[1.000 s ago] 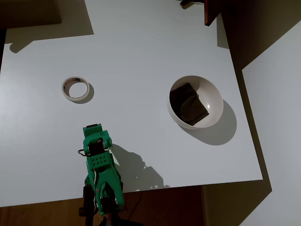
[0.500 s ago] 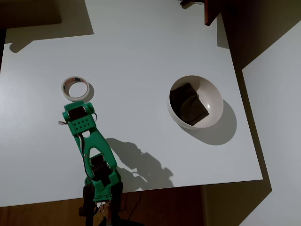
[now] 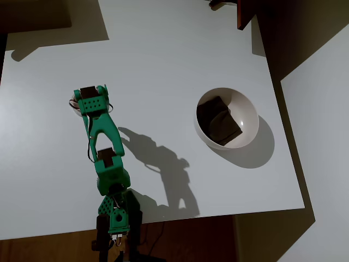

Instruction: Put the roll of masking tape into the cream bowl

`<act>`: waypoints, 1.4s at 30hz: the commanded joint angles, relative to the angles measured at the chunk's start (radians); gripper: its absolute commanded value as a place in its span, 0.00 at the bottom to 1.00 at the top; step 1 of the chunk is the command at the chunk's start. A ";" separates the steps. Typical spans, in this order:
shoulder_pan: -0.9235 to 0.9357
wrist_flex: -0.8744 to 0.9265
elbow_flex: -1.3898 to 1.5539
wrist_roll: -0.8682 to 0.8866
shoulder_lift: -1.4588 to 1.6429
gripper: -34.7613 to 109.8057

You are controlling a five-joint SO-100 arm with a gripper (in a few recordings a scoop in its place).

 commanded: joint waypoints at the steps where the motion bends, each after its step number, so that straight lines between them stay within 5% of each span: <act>1: -0.029 0.011 -0.181 0.025 -0.057 0.34; 42: -0.072 -0.117 -0.342 0.100 -0.400 0.34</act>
